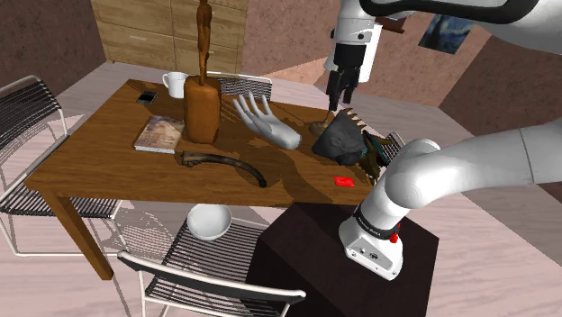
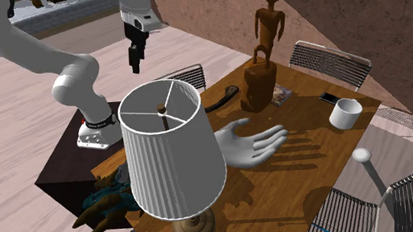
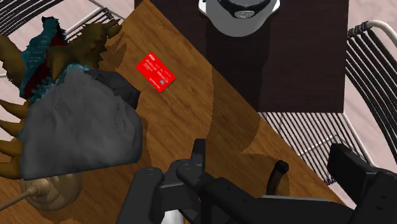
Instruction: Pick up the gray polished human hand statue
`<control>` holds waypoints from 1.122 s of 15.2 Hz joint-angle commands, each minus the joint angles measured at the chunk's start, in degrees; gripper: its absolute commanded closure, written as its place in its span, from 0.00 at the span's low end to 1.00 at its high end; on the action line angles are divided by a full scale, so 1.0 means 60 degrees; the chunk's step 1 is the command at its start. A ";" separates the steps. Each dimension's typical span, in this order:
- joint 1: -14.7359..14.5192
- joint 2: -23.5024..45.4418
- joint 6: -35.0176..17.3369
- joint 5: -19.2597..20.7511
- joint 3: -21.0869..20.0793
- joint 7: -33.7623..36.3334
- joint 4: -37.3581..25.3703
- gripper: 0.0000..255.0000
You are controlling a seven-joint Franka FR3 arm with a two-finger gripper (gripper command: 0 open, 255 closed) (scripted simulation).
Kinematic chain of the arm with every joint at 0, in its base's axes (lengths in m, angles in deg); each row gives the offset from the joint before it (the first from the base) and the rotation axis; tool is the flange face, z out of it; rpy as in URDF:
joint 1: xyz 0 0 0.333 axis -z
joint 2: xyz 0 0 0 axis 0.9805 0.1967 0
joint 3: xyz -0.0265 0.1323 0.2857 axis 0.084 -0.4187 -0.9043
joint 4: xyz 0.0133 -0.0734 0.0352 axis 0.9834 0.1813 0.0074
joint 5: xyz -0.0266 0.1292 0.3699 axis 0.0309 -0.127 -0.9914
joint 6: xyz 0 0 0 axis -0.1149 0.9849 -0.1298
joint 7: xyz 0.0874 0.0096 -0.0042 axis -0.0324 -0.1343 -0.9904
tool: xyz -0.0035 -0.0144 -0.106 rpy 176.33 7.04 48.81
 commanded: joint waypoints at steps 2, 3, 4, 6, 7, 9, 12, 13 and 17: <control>-0.0007 0.0154 -0.0391 0.0077 0.0111 -0.0183 0.0124 0.00; -0.0015 0.0324 -0.0784 0.0147 0.0223 -0.0365 0.0233 0.00; -0.0025 0.0510 -0.1179 0.0211 0.0334 -0.0545 0.0327 0.00; -0.0046 0.0928 -0.1970 0.0317 0.0554 -0.0905 0.0472 0.00; -0.0060 0.1159 -0.2364 0.0358 0.0663 -0.1084 0.0522 0.00; -0.0102 0.1662 -0.3148 0.0415 0.0882 -0.1444 0.0575 0.00; -0.0184 0.2510 -0.4295 0.0420 0.1198 -0.2002 0.0539 0.00; -0.0220 0.2814 -0.4666 0.0398 0.1300 -0.2195 0.0496 0.00; -0.0392 0.4111 -0.6063 0.0162 0.1686 -0.3021 0.0173 0.00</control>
